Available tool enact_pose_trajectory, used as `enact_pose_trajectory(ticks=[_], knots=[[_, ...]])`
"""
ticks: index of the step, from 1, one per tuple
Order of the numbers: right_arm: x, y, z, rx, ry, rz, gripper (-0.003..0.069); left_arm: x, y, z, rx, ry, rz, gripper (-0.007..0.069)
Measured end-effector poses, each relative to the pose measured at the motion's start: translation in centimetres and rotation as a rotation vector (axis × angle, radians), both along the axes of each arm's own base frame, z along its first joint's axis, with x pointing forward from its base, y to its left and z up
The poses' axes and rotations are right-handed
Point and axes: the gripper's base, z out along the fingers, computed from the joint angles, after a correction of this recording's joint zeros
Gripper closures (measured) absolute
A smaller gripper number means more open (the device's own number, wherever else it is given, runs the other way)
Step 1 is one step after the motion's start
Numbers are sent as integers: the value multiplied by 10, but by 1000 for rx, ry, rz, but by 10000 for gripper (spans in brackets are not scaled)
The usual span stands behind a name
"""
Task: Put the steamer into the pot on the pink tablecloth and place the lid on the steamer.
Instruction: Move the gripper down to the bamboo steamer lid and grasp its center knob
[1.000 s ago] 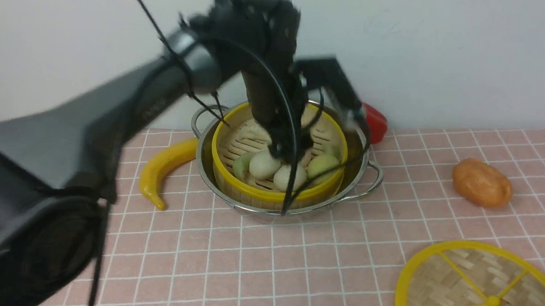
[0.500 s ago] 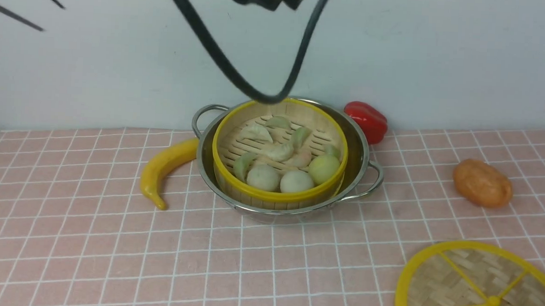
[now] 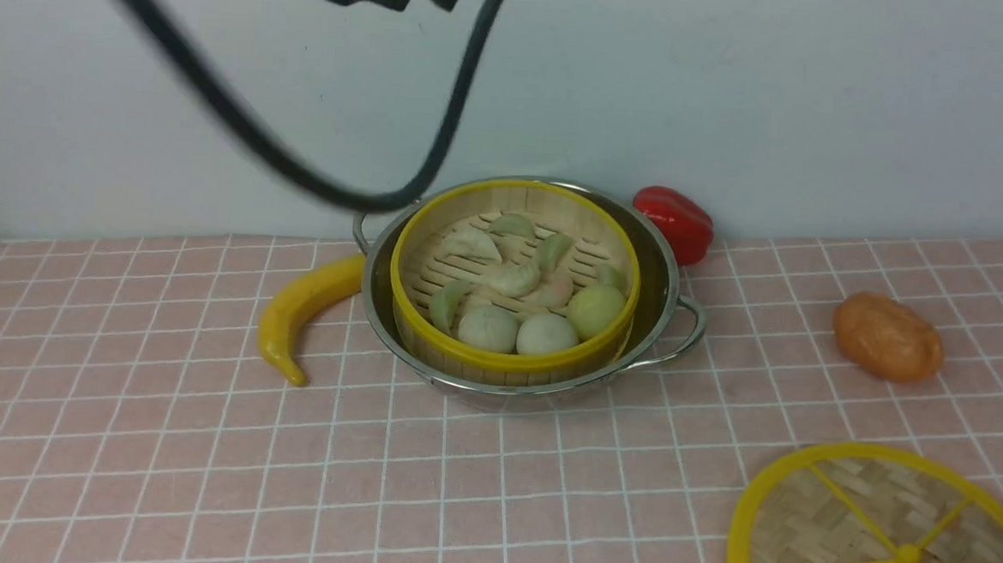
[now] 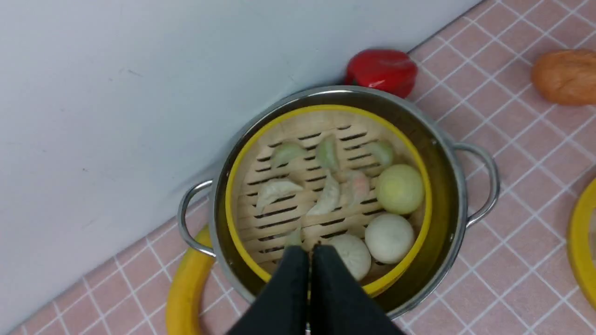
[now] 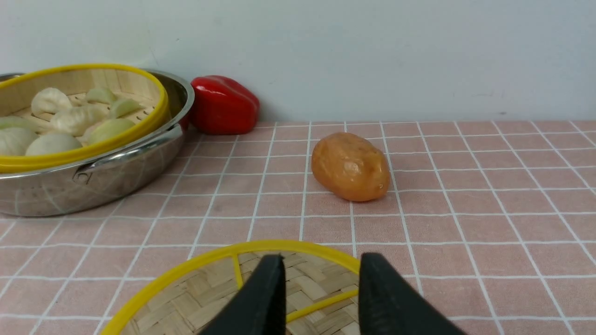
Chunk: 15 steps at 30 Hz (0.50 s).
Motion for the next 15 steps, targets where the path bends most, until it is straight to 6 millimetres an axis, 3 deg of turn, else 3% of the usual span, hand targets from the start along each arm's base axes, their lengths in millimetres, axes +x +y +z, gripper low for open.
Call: enact_pose_trajectory(ticks=[1,2,3,4,5,6,7,9,10,13,15], knots=[[0,0,0,0,0,0,416,-4,3,-1,1,3,3,623],[0,0,0,0,0,0,416,-35,24,-3,-62,-111,12,623],[0,0,0,0,0,0,416,-53,38,-9,-99,-163,26,623],[0,0,0,0,0,0,416,-51,38,-17,-89,-141,32,623],[0,0,0,0,0,0,416,-86,62,-28,-168,-245,67,618],[0,0,0,0,0,0,416,-103,75,-43,-202,-283,99,615],[0,0,0,0,0,0,416,-106,77,-47,-208,-289,106,614],[0,0,0,0,0,0,416,-143,103,-97,-258,-345,211,613],[0,0,0,0,0,0,416,-150,107,-109,-269,-357,236,613],[0,0,0,0,0,0,416,-177,123,-180,-261,-315,372,603],[0,0,0,0,0,0,416,-183,127,-198,-254,-302,416,602]])
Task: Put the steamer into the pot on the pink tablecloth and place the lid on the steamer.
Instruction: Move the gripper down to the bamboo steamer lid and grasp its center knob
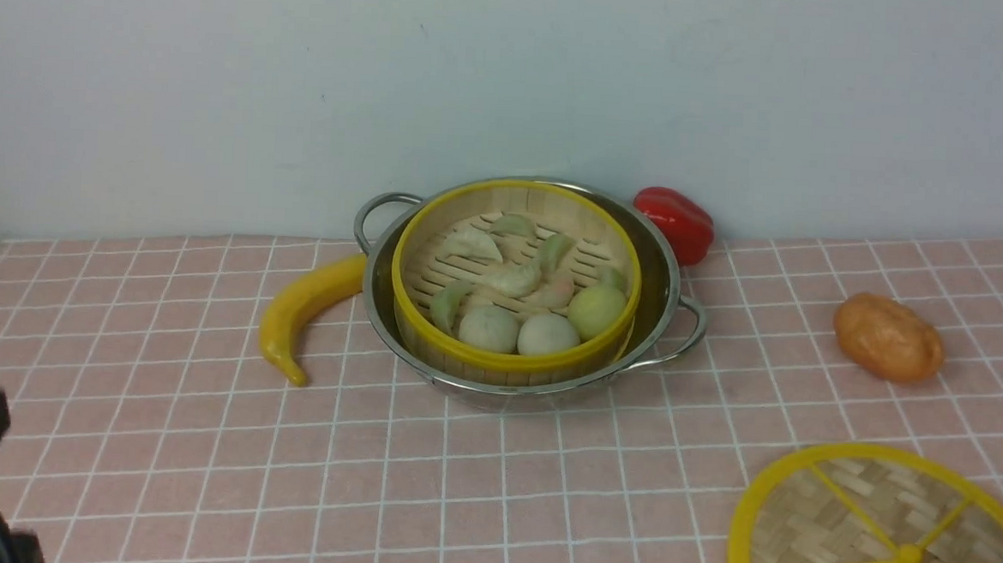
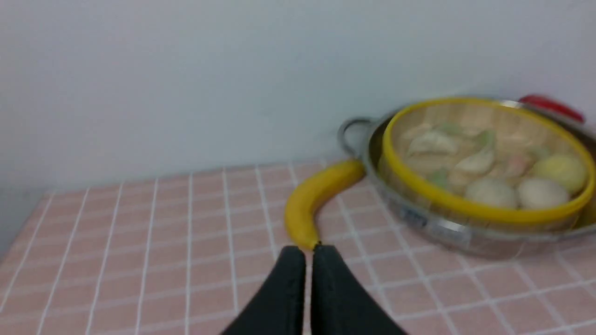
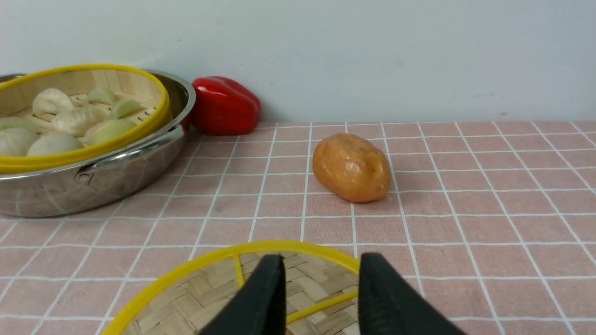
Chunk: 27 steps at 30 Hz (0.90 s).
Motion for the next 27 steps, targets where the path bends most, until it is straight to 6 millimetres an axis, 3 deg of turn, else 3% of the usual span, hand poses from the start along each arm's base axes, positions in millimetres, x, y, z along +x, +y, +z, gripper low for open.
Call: enact_pose_trajectory(ticks=[3,11,27], knots=[[0,0,0,0,0,0,416,-17,8,-47,-5,18,117,594],[0,0,0,0,0,0,416,-33,10,-87,-13,-25,180,581],[0,0,0,0,1,0,416,-34,10,-91,-12,-43,182,561]])
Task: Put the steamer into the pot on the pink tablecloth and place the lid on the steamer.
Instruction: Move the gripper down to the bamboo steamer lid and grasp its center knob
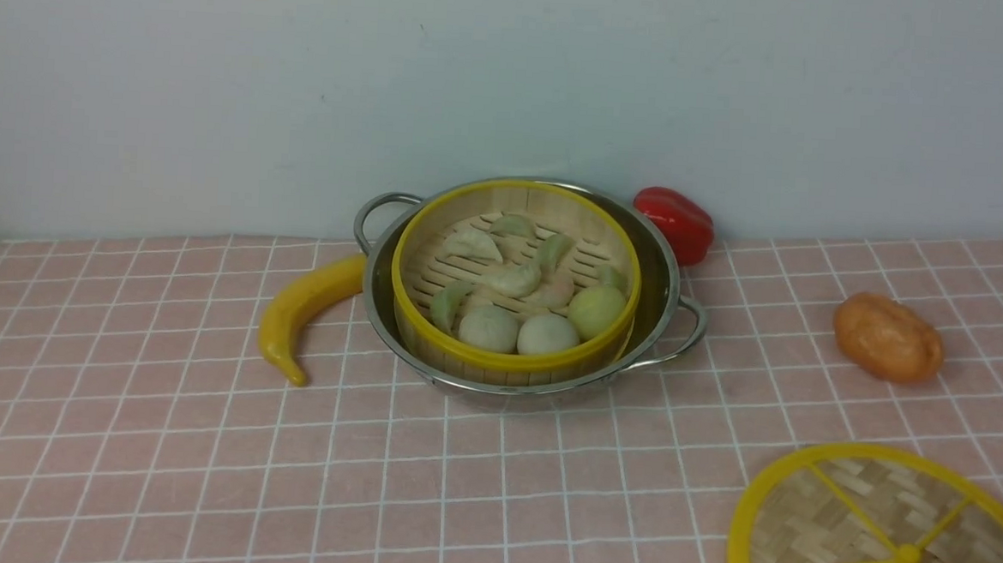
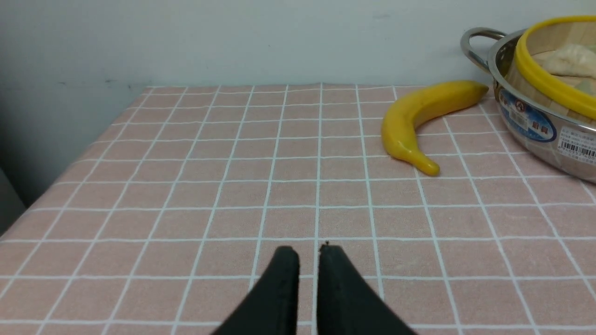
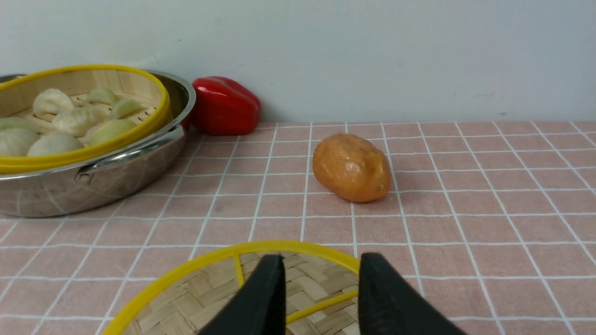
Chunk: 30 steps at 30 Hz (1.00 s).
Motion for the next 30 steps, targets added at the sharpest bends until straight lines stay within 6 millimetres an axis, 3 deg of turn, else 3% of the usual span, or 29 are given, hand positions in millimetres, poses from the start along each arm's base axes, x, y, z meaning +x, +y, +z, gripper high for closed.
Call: enact_pose_trajectory(ticks=[13,18,19,20,22,24,30], knots=[[1,-1,4,-5,-50,-7,416,0,0,0,-1,0,0,539],[-3,0,38,182,-190,-15,416,0,0,0,-1,-1,0,528],[-10,0,66,264,-256,0,416,0,0,0,0,-1,0,526],[-10,0,69,268,-262,3,416,0,0,0,0,-1,0,526],[-24,3,101,295,-281,45,416,0,0,0,0,-1,0,518],[-37,7,120,264,-240,87,416,0,0,0,0,-1,0,518],[-58,11,146,282,-227,150,416,0,0,0,0,-1,0,507]])
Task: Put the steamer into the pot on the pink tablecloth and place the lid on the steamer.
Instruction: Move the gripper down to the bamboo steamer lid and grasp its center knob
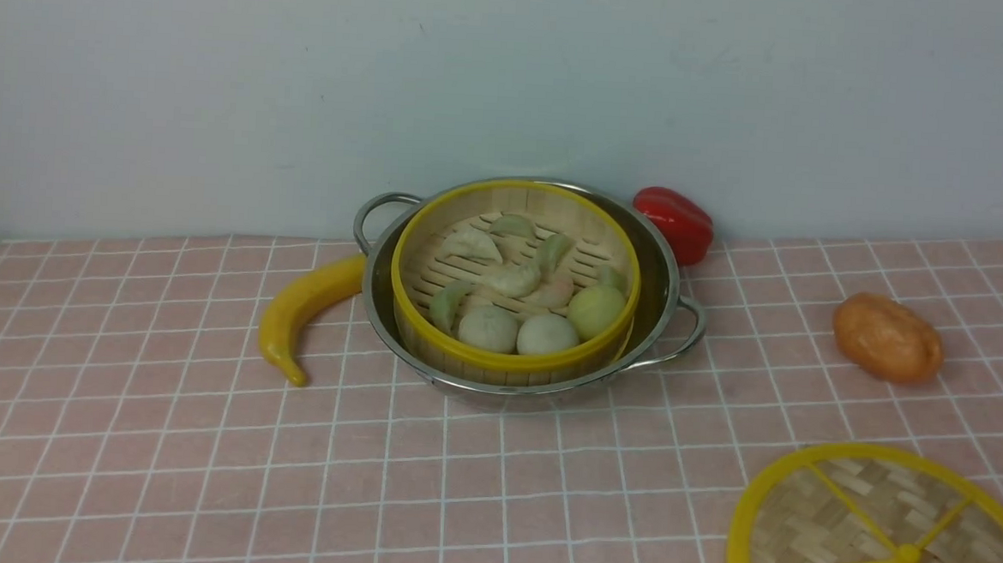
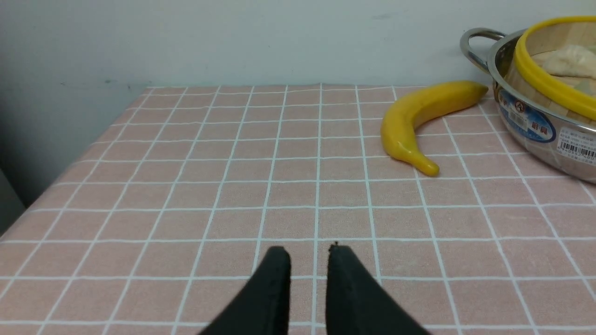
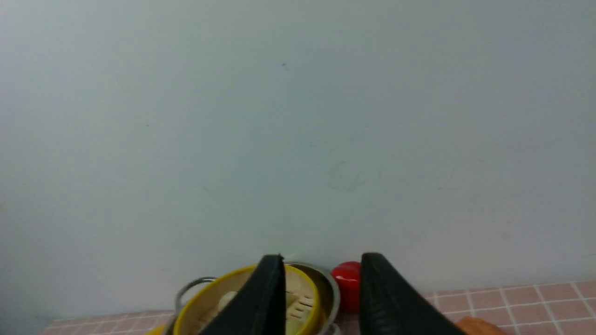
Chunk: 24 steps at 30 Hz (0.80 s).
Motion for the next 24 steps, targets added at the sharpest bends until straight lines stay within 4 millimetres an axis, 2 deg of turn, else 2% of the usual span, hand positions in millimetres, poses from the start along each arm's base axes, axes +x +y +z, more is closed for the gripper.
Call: enact_pose_trajectory(ticks=[5,8,13,16,20,21,22,24], knots=[[-8,5,-7,-101,164,65,416,0,0,0,0,0,0,497],[1,7,-18,-265,397,110,416,0,0,0,0,-1,0,497],[39,11,-28,-497,666,254,416,0,0,0,0,0,0,486],[57,14,-29,-522,691,309,416,0,0,0,0,0,0,482],[99,19,-30,-505,706,315,416,0,0,0,0,0,0,475],[101,19,-30,-504,712,314,416,0,0,0,0,0,0,475],[117,19,-36,-510,764,312,416,0,0,0,0,0,0,473],[138,19,-46,-520,857,325,416,0,0,0,0,0,0,466]])
